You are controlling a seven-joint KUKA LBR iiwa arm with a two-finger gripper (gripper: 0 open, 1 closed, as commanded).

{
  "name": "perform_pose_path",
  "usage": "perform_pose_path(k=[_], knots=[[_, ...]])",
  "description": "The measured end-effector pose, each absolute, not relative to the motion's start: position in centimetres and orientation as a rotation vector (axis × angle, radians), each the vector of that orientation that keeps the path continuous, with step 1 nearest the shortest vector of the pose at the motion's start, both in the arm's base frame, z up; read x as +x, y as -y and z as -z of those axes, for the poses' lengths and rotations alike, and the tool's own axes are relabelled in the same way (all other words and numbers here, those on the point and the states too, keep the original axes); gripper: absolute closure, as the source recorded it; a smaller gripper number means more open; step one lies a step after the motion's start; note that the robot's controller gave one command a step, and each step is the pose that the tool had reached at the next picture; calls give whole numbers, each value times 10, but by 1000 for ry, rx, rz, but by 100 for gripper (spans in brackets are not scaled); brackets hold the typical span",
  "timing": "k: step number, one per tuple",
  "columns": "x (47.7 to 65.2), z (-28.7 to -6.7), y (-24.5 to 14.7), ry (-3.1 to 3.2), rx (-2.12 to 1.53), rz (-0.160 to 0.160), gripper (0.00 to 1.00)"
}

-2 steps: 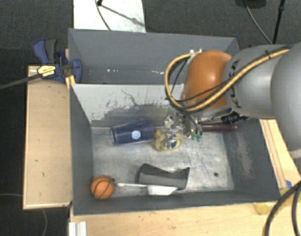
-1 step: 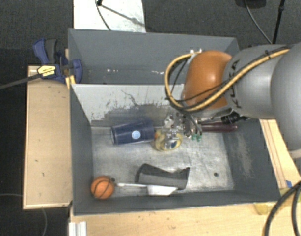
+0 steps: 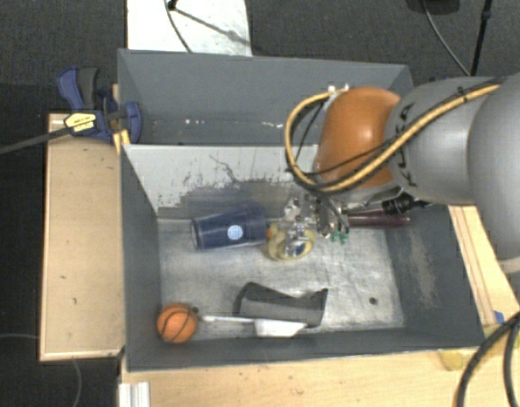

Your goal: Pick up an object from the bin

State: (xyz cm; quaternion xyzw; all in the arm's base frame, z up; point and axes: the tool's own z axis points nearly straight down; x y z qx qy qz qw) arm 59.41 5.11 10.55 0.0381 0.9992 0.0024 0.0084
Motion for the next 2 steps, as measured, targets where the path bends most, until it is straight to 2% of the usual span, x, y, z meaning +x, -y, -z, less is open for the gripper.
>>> perform_pose_path(k=[2], knots=[[594, -105, -51, -3123, 122, -8, 100]])
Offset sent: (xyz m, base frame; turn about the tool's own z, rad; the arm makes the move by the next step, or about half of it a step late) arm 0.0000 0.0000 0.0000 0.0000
